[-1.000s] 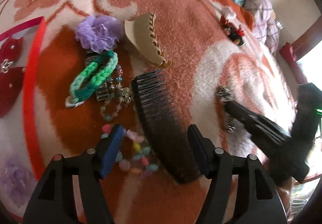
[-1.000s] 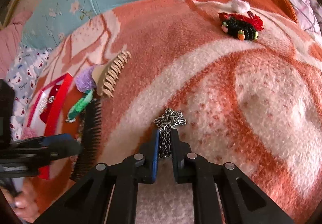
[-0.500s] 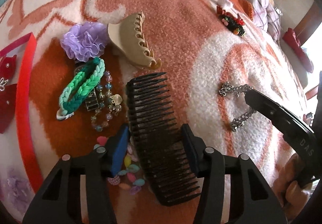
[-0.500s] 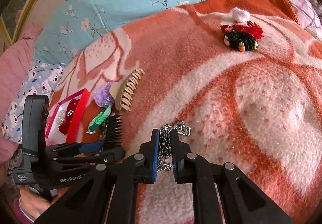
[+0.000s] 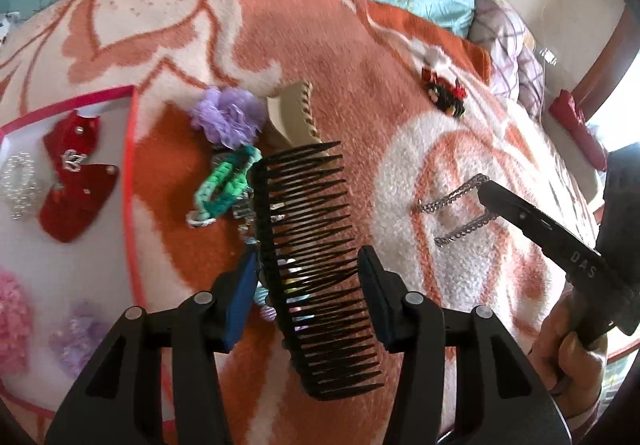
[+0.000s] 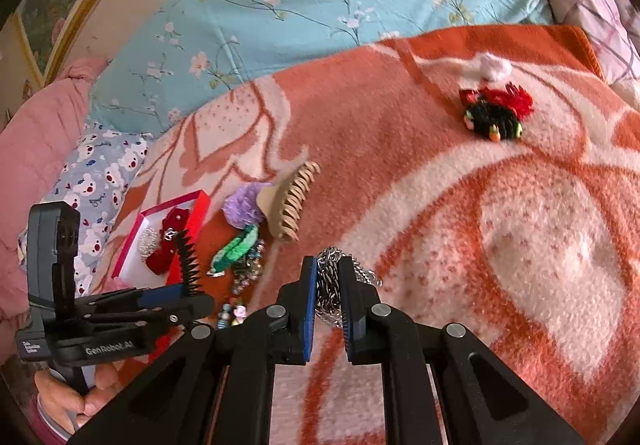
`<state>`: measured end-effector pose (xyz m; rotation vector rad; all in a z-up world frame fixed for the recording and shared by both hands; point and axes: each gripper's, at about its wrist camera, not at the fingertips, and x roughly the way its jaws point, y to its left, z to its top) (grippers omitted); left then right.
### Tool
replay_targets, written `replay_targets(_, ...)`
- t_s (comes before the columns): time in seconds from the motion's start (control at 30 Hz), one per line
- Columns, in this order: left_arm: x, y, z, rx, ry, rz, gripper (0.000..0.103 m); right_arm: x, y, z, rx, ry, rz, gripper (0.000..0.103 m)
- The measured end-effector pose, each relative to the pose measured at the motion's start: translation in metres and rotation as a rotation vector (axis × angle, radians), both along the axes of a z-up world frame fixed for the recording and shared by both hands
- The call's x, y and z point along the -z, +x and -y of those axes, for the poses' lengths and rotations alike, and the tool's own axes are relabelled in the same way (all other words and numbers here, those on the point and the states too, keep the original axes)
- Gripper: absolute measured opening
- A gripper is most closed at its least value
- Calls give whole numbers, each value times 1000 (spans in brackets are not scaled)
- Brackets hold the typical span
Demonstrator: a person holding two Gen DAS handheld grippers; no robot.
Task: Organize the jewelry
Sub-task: 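Close the left tool on the black comb and lift it, then carry the comb over the box with the left tool while the right tool drops the chain inside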
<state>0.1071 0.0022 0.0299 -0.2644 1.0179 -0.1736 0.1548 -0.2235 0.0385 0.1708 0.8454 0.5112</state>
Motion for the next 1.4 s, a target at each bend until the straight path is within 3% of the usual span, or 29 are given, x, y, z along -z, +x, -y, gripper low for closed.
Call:
replay_targets(0.3,-20,-19,-40,-79,-17,56,49,-32,-10,-25,-51,5,65,10)
replay_targets(0.7,-31,-49,-105,-213,-15,93,49,-51,-21,-83,-172,26,84,10)
replay_targets(1.4,-22,-57,-217,-394,57,76,49,-40,-22,-230,-424,58,36,10)
